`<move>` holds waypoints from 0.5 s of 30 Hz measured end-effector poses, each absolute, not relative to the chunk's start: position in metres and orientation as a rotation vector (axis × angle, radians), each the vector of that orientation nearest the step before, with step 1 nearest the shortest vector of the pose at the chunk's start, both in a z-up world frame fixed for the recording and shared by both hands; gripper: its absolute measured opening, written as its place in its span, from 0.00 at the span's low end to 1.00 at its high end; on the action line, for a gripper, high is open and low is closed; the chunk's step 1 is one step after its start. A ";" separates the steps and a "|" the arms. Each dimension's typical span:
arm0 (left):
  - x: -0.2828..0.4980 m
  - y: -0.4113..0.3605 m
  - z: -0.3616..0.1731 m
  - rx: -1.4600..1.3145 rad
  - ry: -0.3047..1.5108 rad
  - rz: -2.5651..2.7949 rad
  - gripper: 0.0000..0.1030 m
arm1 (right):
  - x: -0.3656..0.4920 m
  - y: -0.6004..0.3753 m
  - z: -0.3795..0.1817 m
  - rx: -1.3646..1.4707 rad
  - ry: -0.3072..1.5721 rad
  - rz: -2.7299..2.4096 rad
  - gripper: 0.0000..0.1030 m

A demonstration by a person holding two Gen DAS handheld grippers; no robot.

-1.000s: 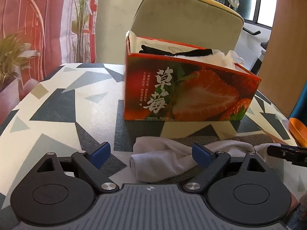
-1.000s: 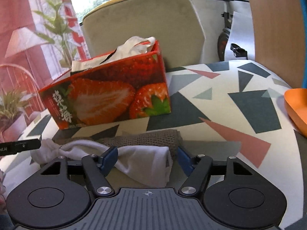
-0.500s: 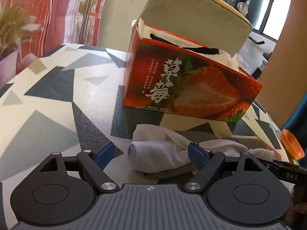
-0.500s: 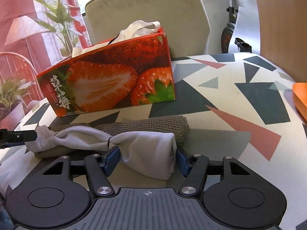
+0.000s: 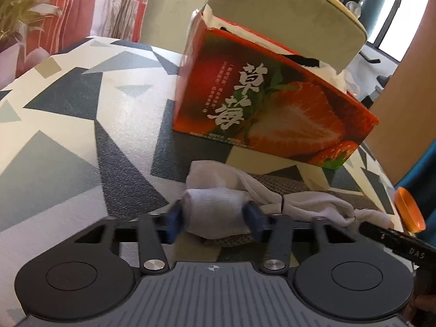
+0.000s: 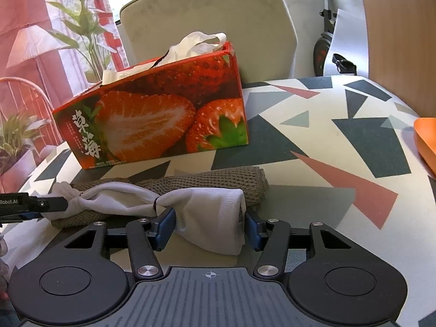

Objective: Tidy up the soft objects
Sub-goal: 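Close both grippers on the white sock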

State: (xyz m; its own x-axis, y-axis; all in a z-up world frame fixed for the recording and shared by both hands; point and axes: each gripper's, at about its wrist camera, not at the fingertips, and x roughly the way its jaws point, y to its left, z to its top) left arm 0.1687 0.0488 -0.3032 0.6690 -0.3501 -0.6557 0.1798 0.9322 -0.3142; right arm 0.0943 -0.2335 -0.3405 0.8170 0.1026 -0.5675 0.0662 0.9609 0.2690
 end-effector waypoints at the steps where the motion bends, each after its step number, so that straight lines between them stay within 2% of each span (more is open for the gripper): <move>1: 0.168 0.049 -0.303 -0.232 0.783 -0.302 0.42 | 0.094 -0.234 -0.339 0.285 0.613 0.018 0.45; 2: 0.167 0.050 -0.302 -0.229 0.781 -0.300 0.38 | 0.093 -0.234 -0.338 0.286 0.610 0.017 0.41; 5: 0.163 0.047 -0.297 -0.181 0.771 -0.303 0.30 | 0.092 -0.233 -0.335 0.281 0.601 0.026 0.38; 9: 0.155 0.045 -0.288 -0.140 0.728 -0.296 0.27 | 0.089 -0.229 -0.330 0.260 0.578 0.040 0.29; 15: 0.148 0.047 -0.275 -0.146 0.669 -0.297 0.23 | 0.082 -0.227 -0.315 0.260 0.518 0.057 0.23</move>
